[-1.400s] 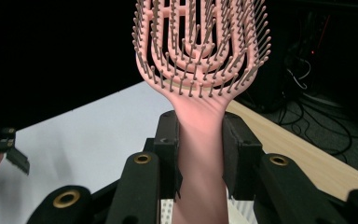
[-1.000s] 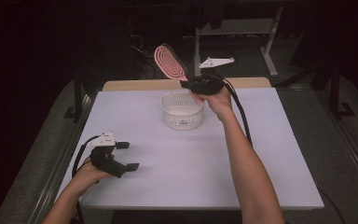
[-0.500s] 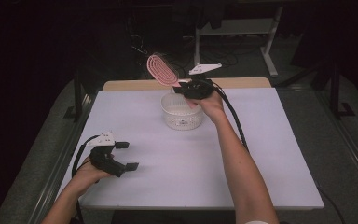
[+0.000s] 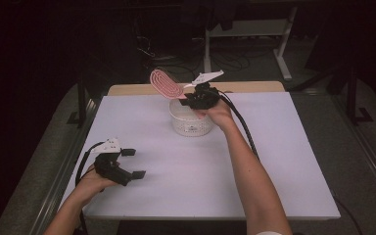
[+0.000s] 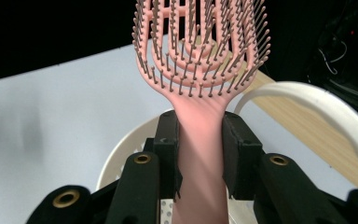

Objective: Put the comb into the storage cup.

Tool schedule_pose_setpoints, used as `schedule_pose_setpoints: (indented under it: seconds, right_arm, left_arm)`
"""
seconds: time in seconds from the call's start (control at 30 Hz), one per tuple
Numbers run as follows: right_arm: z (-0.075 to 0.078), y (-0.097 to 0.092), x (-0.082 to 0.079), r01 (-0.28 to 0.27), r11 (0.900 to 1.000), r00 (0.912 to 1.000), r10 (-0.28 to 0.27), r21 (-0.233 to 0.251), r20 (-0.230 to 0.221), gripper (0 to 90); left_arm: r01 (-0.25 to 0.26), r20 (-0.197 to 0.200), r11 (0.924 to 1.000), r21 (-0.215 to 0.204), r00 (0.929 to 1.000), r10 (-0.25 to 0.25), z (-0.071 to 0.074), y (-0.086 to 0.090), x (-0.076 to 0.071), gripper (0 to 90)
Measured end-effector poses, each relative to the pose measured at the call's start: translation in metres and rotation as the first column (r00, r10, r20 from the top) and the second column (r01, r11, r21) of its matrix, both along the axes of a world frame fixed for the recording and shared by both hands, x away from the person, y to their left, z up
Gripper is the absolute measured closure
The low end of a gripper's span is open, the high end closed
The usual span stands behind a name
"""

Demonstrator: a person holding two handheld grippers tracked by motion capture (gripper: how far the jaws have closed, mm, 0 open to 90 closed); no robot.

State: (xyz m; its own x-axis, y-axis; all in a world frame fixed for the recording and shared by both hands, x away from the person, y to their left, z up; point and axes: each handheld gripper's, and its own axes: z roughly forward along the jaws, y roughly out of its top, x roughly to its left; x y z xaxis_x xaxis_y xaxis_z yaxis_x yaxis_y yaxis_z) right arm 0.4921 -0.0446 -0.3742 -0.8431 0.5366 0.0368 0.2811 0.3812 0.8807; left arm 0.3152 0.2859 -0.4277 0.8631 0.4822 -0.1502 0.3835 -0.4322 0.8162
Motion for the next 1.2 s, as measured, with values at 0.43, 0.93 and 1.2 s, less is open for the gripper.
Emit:
schedule_pose_setpoints:
  seconds: [0.43, 0.93, 1.2]
  right_arm:
    - [-0.008, 0.006, 0.001, -0.018, 0.997, 0.9992, 0.016, -0.076, -0.036, 68.5]
    - [-0.01, 0.017, 0.003, -0.027, 0.9781, 0.9976, 0.013, -0.206, -0.067, 68.2]
    - [-0.01, 0.019, 0.005, -0.029, 0.9736, 0.9962, 0.009, -0.226, -0.086, 66.0]
  left_arm:
    - [0.0, 0.0, 1.0, -0.002, 1.0, 0.0, 0.0, -0.001, -0.001, 0.0]
    - [0.002, 0.001, 1.0, -0.003, 1.0, -0.002, 0.001, -0.001, -0.001, 0.0]
    - [0.002, 0.002, 1.0, -0.005, 1.0, -0.002, 0.001, -0.001, -0.001, 0.0]
